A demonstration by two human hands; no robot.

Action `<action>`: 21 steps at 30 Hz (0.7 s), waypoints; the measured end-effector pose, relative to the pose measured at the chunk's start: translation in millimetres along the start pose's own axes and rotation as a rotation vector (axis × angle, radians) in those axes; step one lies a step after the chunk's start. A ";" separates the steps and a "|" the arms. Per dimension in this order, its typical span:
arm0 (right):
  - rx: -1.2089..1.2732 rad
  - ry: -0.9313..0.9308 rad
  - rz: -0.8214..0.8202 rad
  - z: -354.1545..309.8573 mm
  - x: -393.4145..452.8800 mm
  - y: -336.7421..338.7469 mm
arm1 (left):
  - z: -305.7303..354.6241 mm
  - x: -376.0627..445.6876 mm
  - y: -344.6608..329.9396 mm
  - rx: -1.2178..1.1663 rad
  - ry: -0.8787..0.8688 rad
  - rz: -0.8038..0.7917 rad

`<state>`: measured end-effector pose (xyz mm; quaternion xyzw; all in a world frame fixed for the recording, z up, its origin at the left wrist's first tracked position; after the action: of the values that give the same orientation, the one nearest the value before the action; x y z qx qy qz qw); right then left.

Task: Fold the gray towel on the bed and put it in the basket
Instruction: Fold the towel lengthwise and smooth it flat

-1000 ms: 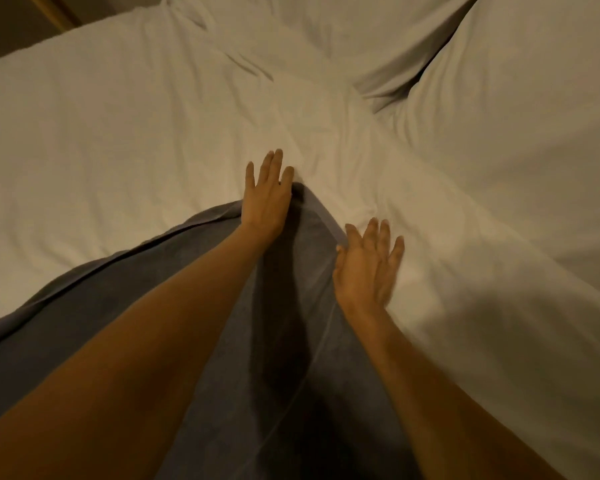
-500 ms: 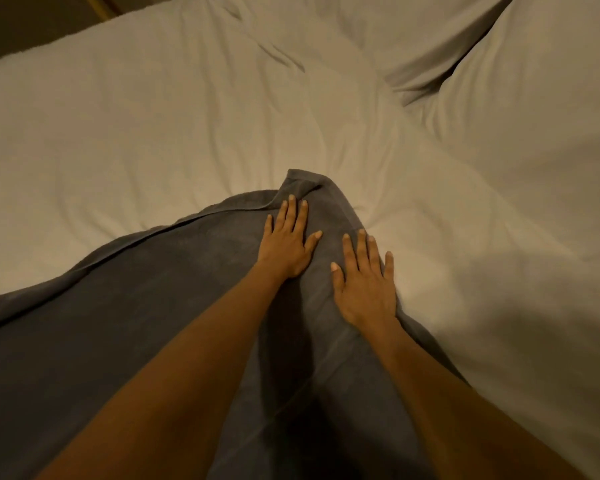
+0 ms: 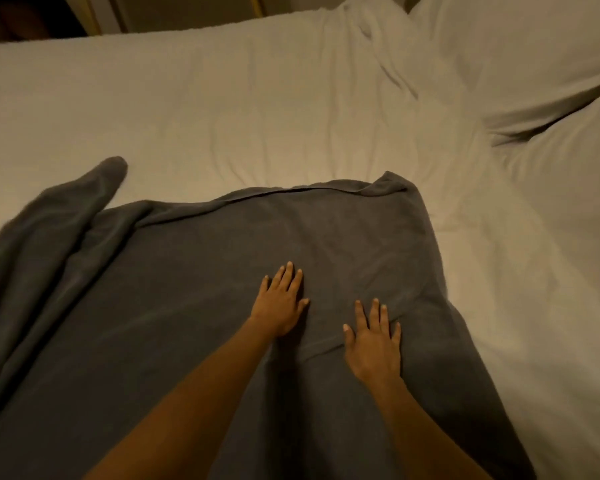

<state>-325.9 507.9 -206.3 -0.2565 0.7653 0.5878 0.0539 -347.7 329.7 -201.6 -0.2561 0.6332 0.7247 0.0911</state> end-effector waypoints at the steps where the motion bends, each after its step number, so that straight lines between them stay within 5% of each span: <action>1: -0.010 0.009 -0.016 -8.8 -9.9 -4.0 | -18.0 -16.0 -5.7 -0.002 0.027 -0.019; 11: -0.033 0.149 -0.112 -120.2 -51.8 -25.3 | -174.8 -121.0 -16.8 -0.083 0.265 -0.043; 21: -0.036 0.167 -0.215 -230.9 -65.9 -122.1 | -325.0 -156.1 -68.2 -0.107 0.337 -0.094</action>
<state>-162.8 293.8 -217.4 -0.3862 0.7244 0.5690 0.0480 -100.4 58.7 -206.8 -0.4078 0.5874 0.6990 0.0038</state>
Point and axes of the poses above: each hand's wrist, its own x-axis towards the middle knuckle, its own y-axis out of the back of the hand, z = x × y, the point moved 9 cm from there along x, towards the middle knuckle, and after that the axes turned 11 degrees about y, right-handed, at the moved point
